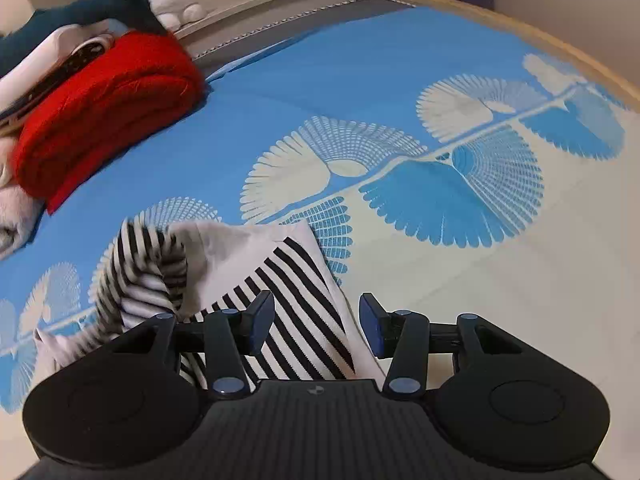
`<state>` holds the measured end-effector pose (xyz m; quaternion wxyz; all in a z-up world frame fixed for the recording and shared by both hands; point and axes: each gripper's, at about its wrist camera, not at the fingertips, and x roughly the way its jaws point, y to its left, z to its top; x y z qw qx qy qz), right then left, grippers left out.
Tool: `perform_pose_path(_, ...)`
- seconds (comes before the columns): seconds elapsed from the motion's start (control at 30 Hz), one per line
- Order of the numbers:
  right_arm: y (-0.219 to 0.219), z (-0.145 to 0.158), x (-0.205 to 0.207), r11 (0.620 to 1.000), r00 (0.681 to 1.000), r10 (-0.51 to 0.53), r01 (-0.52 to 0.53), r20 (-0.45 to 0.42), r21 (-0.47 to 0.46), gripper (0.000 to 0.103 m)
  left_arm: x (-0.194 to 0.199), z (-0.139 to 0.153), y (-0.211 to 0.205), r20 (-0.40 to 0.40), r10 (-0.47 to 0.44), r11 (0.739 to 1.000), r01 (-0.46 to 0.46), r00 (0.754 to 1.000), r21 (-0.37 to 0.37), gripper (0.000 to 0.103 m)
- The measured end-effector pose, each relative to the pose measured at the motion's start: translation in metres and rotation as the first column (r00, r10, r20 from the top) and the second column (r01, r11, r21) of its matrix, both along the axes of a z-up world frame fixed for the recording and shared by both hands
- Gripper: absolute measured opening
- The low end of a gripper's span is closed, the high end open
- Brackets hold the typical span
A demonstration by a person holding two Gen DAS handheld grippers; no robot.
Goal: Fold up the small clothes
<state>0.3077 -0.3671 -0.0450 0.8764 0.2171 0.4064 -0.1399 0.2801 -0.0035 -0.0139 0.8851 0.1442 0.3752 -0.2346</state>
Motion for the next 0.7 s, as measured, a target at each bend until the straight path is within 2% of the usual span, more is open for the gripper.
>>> perform_pose_path(0.03,0.002,0.0,-0.001,1.0,1.0,0.002,-0.002,0.002,0.003,0.049,0.011,0.003,0.003,-0.015,0.082,0.995,-0.082,0.997,-0.053,0.025)
perform_pose_path(0.07,0.003,-0.001,-0.001,1.0,1.0,0.004,-0.004,0.001,0.004,0.049,0.025,0.004,0.007,-0.043,0.173,0.976,-0.177,0.984,-0.128,0.038)
perform_pose_path(0.1,0.006,-0.002,-0.002,1.0,1.0,0.009,-0.009,-0.001,0.006,0.049,0.034,0.003,0.009,-0.071,0.234,0.953,-0.243,0.97,-0.181,0.042)
perform_pose_path(0.17,0.011,-0.005,-0.001,1.0,1.0,0.028,-0.028,-0.006,0.015,0.049,0.054,-0.006,0.011,-0.151,0.321,0.902,-0.351,0.935,-0.252,0.045)
perform_pose_path(0.23,0.015,-0.006,0.0,0.999,0.999,0.042,-0.042,-0.012,0.011,0.049,0.072,-0.021,0.011,-0.197,0.376,0.874,-0.417,0.906,-0.25,0.047)
perform_pose_path(0.3,0.015,-0.007,0.001,0.999,0.999,0.044,-0.044,-0.016,0.002,0.049,0.09,-0.037,0.006,-0.244,0.454,0.845,-0.501,0.857,-0.189,0.047)
perform_pose_path(0.4,0.011,-0.01,0.003,0.999,0.999,0.042,-0.042,-0.024,-0.014,0.049,0.1,-0.048,0.018,-0.309,0.516,0.789,-0.584,0.799,-0.193,0.048)
perform_pose_path(0.43,0.009,-0.012,0.004,0.999,0.999,0.04,-0.04,-0.029,-0.019,0.049,0.106,-0.054,0.019,-0.324,0.528,0.777,-0.6,0.785,-0.188,0.048)
perform_pose_path(0.53,0.003,-0.016,0.007,0.998,0.998,0.044,-0.045,-0.049,-0.036,0.049,0.107,-0.061,0.02,-0.315,0.554,0.783,-0.611,0.771,-0.117,0.048)
perform_pose_path(0.63,-0.001,-0.02,0.008,0.997,0.997,0.046,-0.05,-0.067,-0.062,0.049,0.109,-0.067,0.014,-0.294,0.563,0.797,-0.602,0.772,-0.055,0.045)
perform_pose_path(0.7,-0.003,-0.023,0.009,0.996,0.996,0.045,-0.05,-0.079,-0.069,0.049,0.108,-0.068,0.012,-0.29,0.552,0.808,-0.587,0.782,-0.047,0.019)
